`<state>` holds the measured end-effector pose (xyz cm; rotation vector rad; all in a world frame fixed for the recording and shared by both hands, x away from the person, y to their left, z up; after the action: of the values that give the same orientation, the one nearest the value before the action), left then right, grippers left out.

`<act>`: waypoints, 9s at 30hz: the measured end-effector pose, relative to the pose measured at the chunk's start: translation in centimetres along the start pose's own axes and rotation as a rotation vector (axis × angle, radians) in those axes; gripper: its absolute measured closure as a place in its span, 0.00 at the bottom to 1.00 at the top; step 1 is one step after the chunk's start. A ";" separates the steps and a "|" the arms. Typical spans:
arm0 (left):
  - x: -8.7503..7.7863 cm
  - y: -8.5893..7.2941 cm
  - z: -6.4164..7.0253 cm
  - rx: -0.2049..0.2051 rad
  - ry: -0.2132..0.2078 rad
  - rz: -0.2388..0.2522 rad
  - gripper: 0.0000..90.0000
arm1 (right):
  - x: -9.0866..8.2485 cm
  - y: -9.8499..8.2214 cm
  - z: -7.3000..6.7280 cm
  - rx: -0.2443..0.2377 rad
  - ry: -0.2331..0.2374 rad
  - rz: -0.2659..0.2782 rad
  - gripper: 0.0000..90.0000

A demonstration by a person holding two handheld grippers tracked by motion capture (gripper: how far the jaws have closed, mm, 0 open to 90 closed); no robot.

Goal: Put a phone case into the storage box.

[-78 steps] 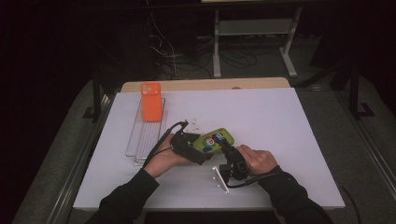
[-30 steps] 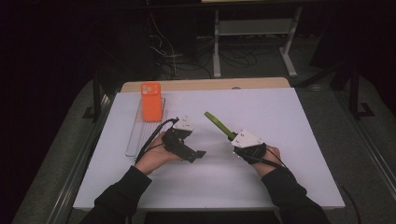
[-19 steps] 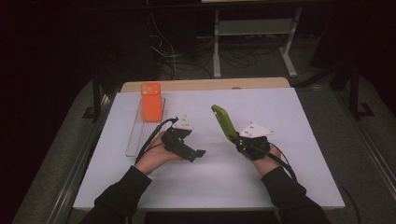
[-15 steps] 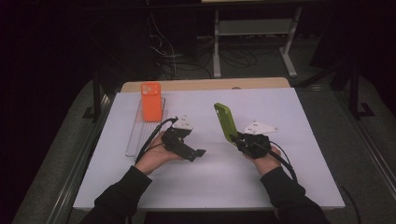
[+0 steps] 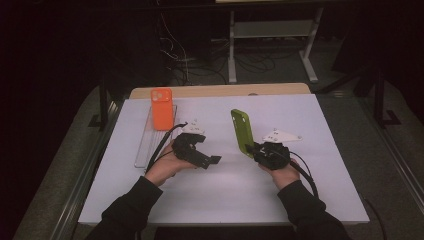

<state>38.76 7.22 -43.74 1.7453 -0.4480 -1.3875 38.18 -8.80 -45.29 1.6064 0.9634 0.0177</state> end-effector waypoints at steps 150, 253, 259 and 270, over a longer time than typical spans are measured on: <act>-12.6 6.4 -16.3 -0.120 0.443 0.052 0.17 | -4.5 -6.6 3.4 -0.060 0.001 -0.192 0.00; -9.9 -1.2 -18.3 -0.233 0.463 0.033 0.03 | -4.3 -6.6 3.1 -0.080 0.009 -0.192 0.00; -10.6 -0.6 -15.8 -0.184 0.407 0.059 0.03 | -4.4 -6.5 3.1 -0.079 0.009 -0.192 0.00; -11.0 -0.6 -11.0 -0.103 0.310 0.092 0.02 | -4.5 -6.2 3.1 -0.084 0.015 -0.182 0.00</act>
<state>45.20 19.70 -37.04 1.7929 -0.2776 -1.0347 33.22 -14.21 -49.17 1.4390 1.1037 -0.0546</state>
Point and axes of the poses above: each handheld gripper's, and its own axes: x roughly forward along the jaws, y roughly out of its top, z roughly to its right, the point moved 9 cm from there along x, roughly forward along the jaws, and after that the axes turned 13 degrees about x, right-handed, at the moved point
